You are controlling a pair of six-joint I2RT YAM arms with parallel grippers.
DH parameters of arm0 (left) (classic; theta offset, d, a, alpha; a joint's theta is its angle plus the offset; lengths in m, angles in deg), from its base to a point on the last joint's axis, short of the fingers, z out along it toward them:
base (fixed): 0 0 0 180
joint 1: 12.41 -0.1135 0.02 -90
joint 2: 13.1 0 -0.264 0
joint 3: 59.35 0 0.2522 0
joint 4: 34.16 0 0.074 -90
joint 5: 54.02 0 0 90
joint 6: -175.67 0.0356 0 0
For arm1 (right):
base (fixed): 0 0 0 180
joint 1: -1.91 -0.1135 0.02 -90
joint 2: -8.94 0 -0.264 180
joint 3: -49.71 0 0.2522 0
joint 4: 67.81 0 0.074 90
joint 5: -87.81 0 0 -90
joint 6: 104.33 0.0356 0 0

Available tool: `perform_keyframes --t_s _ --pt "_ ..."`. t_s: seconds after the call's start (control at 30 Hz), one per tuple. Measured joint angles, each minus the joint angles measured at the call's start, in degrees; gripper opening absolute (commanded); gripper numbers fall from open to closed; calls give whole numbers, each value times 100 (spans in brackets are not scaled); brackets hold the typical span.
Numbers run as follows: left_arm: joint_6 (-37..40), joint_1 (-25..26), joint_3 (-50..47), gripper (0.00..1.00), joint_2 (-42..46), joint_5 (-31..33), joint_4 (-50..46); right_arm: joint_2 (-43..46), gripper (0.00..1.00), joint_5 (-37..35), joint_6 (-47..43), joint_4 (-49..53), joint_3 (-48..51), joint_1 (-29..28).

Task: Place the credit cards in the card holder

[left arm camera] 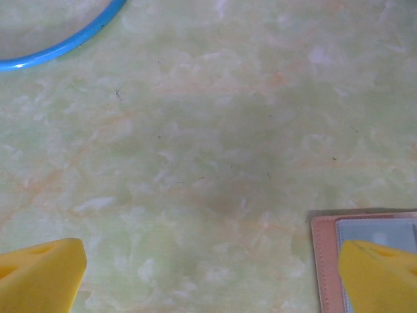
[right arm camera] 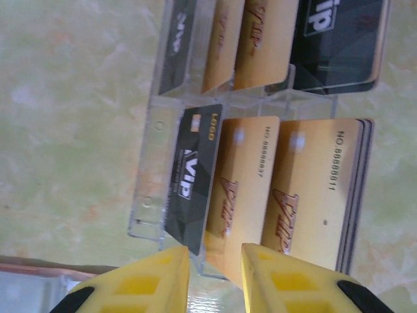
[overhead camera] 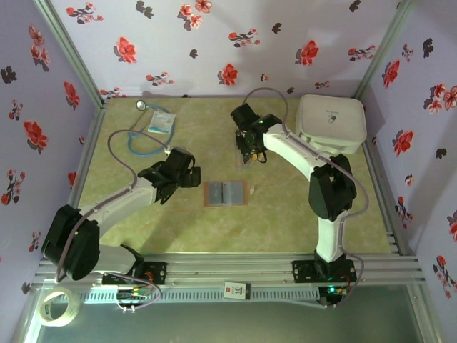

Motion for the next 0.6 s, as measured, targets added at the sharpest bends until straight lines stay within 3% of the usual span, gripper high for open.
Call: perform_keyframes --t_s 0.6 --pt "-2 -13 0 100 -20 -131 -66 -647 27 -564 -2 286 -461 0"
